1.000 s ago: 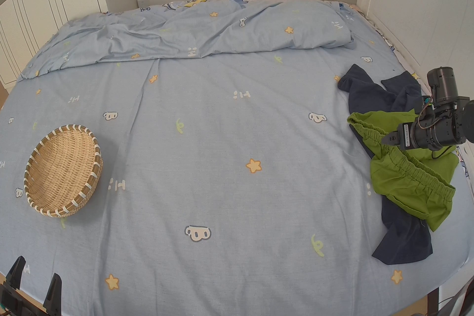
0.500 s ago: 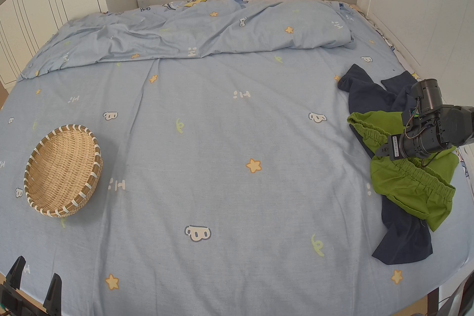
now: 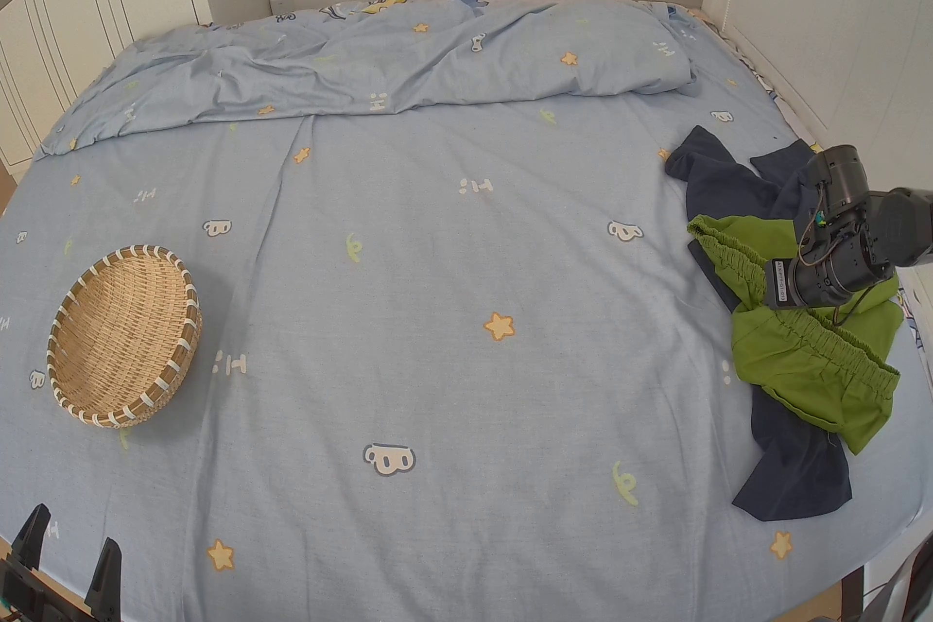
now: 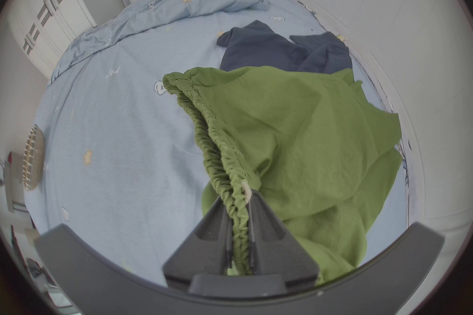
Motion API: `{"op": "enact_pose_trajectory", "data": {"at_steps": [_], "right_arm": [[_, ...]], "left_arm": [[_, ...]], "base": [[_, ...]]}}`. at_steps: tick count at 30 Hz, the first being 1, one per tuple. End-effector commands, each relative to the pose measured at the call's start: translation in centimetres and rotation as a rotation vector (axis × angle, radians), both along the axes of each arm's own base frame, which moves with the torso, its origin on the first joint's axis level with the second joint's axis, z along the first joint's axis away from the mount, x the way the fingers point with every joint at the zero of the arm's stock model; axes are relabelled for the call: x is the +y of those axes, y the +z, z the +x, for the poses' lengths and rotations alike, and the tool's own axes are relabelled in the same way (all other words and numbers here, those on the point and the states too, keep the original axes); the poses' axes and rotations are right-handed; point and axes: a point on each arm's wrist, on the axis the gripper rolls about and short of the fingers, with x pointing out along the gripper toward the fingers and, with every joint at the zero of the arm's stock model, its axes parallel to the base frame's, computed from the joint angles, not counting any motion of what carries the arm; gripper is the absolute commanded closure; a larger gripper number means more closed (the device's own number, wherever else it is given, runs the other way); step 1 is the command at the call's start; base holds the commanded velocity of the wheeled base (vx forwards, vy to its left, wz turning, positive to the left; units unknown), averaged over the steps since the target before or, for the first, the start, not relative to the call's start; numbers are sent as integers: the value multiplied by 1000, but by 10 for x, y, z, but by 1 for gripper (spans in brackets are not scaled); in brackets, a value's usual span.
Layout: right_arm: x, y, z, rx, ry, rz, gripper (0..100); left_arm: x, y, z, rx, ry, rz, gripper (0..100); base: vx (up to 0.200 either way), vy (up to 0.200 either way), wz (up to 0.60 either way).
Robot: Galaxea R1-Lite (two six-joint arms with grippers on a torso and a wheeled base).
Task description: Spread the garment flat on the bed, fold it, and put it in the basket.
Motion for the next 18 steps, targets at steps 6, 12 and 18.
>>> {"op": "enact_pose_trajectory", "data": {"at_steps": [6, 12, 18], "right_arm": [[34, 74, -16, -80, -91, 194, 100], [64, 113, -52, -140, 8, 250, 100], [99, 142, -70, -208, 59, 396, 100]], "left_arm": [[0, -5, 1, 8, 1, 0, 0], [0, -5, 1, 8, 1, 0, 0], [0, -5, 1, 8, 1, 0, 0]], "base": [[0, 0, 0], [0, 0, 0], [0, 0, 0]]}}
